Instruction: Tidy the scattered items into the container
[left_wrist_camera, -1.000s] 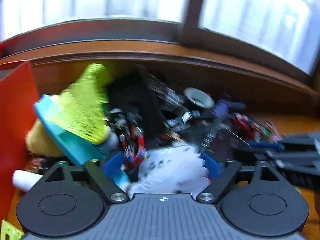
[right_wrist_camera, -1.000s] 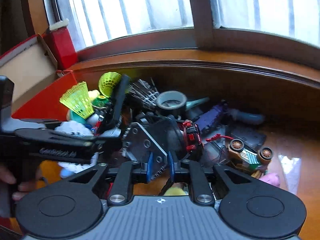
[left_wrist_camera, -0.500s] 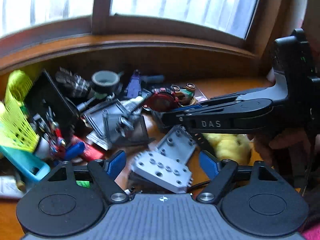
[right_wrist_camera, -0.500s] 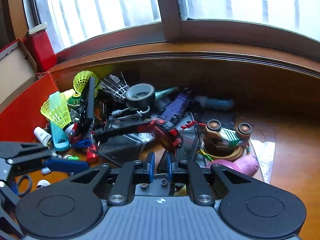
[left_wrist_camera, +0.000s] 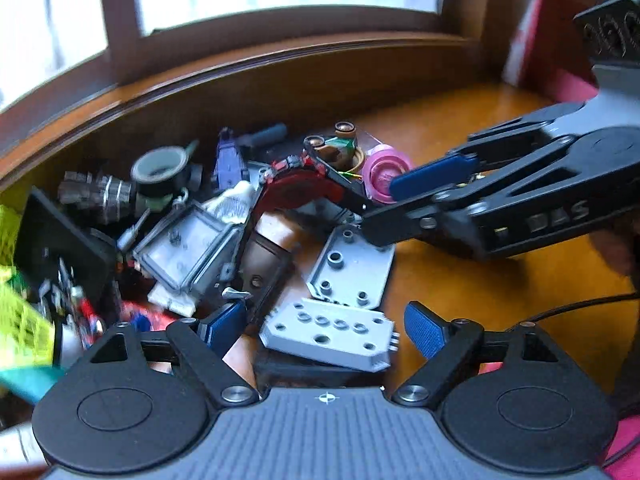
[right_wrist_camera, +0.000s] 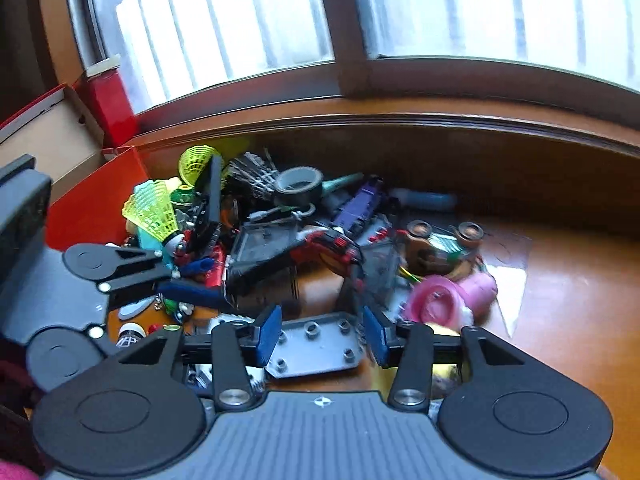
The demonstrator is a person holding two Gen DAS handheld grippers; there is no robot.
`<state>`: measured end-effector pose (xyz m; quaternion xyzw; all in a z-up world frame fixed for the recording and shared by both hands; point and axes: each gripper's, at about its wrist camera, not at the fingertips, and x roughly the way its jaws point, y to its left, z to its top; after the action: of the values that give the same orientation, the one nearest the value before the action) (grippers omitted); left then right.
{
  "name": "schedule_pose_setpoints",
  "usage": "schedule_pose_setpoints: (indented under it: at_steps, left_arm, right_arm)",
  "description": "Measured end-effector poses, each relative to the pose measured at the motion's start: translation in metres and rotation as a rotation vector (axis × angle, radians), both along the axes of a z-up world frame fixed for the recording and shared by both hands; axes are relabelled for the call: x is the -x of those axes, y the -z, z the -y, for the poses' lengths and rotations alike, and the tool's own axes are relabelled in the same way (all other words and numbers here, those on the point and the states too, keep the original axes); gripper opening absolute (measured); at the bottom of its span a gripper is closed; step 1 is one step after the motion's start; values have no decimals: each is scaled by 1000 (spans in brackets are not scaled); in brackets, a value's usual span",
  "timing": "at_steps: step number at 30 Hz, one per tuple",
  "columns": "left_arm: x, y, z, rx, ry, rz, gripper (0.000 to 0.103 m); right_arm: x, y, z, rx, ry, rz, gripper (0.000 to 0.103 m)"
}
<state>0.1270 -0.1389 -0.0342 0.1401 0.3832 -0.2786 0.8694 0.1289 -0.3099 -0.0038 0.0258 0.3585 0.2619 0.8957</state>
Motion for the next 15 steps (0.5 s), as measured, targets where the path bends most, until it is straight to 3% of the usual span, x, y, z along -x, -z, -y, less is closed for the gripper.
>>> schedule_pose_setpoints:
  at_steps: [5,11,15]
  left_arm:
    - [1,1,2,-44,38,24,79]
    - [17,-3,6,-52,72,15,77]
    - [27,-4,10,-70,88,5,77]
  right_arm:
    - [8,10,11,11,35,-41,48]
    - [9,20,21,179,178,17,47]
    - [8,17,33,164,234,22,47]
